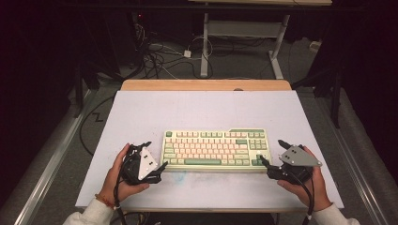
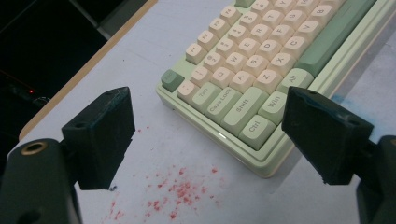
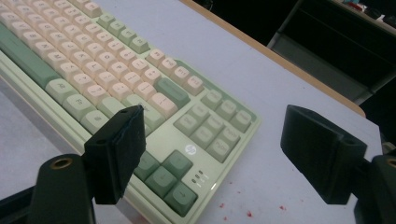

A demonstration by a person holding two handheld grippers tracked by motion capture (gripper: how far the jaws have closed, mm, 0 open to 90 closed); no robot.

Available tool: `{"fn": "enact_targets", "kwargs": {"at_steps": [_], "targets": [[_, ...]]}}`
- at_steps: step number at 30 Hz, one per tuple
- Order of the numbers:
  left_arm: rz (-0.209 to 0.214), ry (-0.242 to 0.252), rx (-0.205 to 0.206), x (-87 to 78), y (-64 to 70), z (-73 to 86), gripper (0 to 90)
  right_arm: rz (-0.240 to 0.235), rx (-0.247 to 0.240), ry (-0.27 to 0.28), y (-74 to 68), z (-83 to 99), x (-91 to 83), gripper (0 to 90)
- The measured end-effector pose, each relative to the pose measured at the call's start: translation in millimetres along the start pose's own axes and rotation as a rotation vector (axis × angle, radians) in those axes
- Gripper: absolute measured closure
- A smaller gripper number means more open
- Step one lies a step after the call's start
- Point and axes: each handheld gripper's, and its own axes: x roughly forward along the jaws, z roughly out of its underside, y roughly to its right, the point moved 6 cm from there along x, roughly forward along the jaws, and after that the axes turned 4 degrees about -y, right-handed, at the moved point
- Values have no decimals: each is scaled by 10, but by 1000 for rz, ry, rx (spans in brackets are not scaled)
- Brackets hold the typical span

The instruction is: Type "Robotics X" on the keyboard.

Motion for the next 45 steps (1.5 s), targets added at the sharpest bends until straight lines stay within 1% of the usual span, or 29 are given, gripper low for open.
{"fn": "enact_targets", "kwargs": {"at_steps": [2,7,13,15,17,22,24,25,28,31,34,35,38,39,40,42,45], "targets": [[-1,0,-5,-6,-10,19,164,-2,3,0,7,20,-7,225],[-1,-3,-16,-16,-29,74,164,13,4,-11,29,77,-26,224],[4,-17,-31,-10,-32,171,164,25,14,-19,66,157,-59,223],[3,-28,-31,-7,-30,212,164,29,18,-23,84,187,-75,222],[11,-34,-34,-5,-21,255,164,39,21,-24,108,216,-89,222],[26,-63,-38,6,-18,362,164,37,35,-36,151,307,-116,219],[33,-70,-47,10,-25,399,165,40,36,-41,178,353,-118,218],[40,-73,-49,11,-26,417,164,43,39,-46,190,379,-122,218],[38,-84,-50,18,-29,472,164,40,56,-52,223,452,-127,218],[46,-93,-64,15,-30,520,165,42,73,-54,253,524,-133,218],[57,-98,-70,15,-3,555,165,43,84,-63,265,610,-140,211],[60,-103,-66,18,11,567,165,41,87,-64,274,638,-142,206],[65,-116,-62,20,48,597,164,45,125,-71,290,707,-150,187],[70,-116,-67,24,61,605,165,52,128,-76,293,724,-150,180],[72,-122,-64,29,72,617,164,53,129,-75,294,735,-150,174],[58,-133,-63,35,86,632,165,56,134,-77,292,751,-152,169],[66,-132,-62,34,108,631,165,64,134,-76,289,759,-159,168]]}}
